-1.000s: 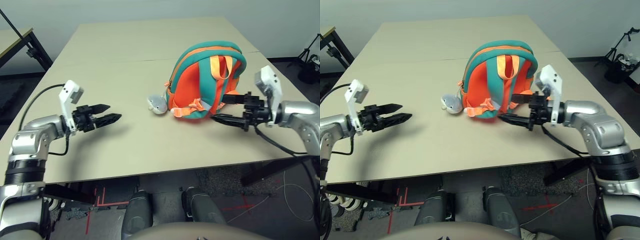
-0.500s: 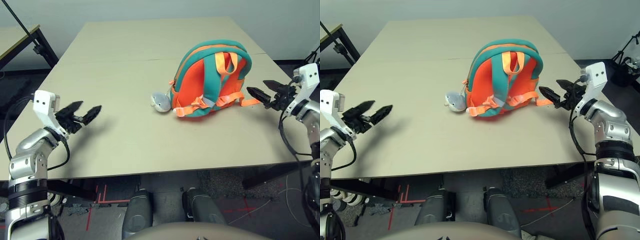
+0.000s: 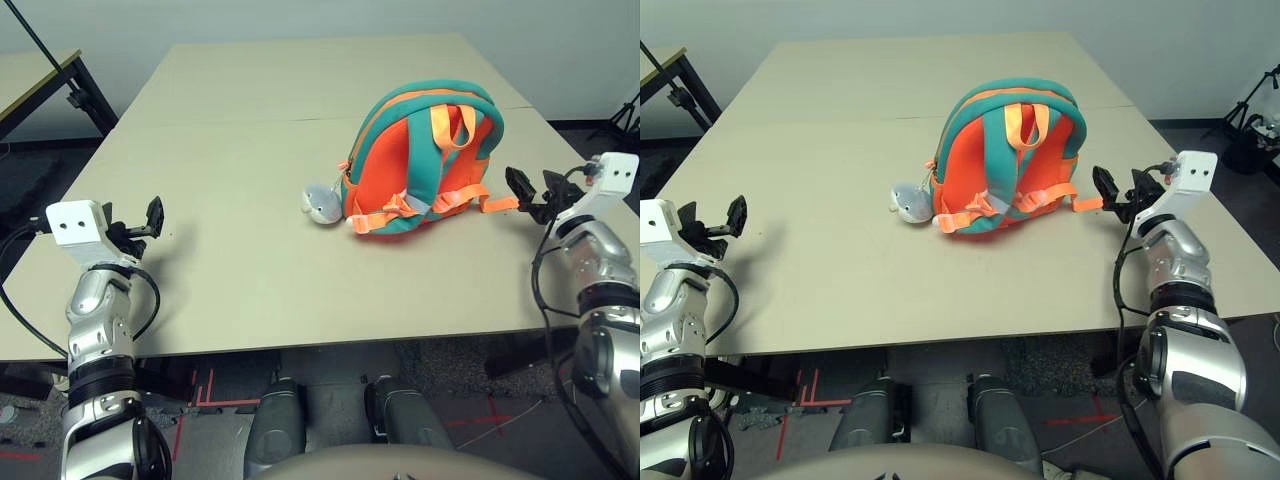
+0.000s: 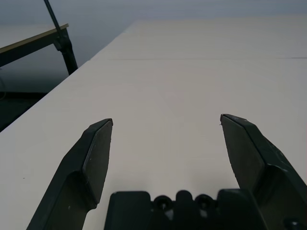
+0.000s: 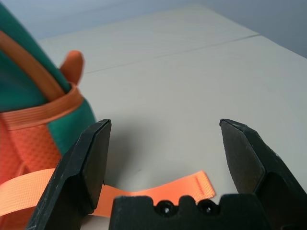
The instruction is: Put the pencil case into the backpack and zip it.
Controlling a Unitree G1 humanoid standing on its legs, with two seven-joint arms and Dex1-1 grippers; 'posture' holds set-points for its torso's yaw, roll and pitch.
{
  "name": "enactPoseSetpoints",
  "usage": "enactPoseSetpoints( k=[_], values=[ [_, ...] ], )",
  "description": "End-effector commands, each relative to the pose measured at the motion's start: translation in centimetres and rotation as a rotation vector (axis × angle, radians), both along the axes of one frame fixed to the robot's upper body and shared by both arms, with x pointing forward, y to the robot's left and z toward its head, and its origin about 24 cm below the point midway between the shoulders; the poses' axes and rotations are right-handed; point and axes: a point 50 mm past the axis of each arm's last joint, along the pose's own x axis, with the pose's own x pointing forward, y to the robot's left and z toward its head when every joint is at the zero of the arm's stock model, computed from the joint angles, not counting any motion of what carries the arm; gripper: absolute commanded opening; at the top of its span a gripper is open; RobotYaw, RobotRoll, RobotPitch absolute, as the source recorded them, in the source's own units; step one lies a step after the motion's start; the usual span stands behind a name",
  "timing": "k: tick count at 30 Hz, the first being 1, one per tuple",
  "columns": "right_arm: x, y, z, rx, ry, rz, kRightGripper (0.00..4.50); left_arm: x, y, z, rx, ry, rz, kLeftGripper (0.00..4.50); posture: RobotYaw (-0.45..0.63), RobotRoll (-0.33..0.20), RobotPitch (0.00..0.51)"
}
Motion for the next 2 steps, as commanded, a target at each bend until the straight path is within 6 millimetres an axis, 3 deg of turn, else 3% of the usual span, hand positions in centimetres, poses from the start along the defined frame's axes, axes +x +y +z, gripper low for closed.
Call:
enactPoseSetpoints(
  k=[1, 2],
  values=[
    [-0.05, 0.16, -0.67, -0.010, 0.011, -0.062, 4.46, 0.31, -0.16, -0.37, -0.017, -0.003, 0.022, 4.50, -0.02, 0.000, 0.022],
    [-0.09, 0.22, -0.85, -0.011, 0.015, -0.071, 4.46, 0.36, -0.18, -0.36, -0.018, -0.005, 0.020, 4.50, -0.02, 0.000, 0.024]
  ],
)
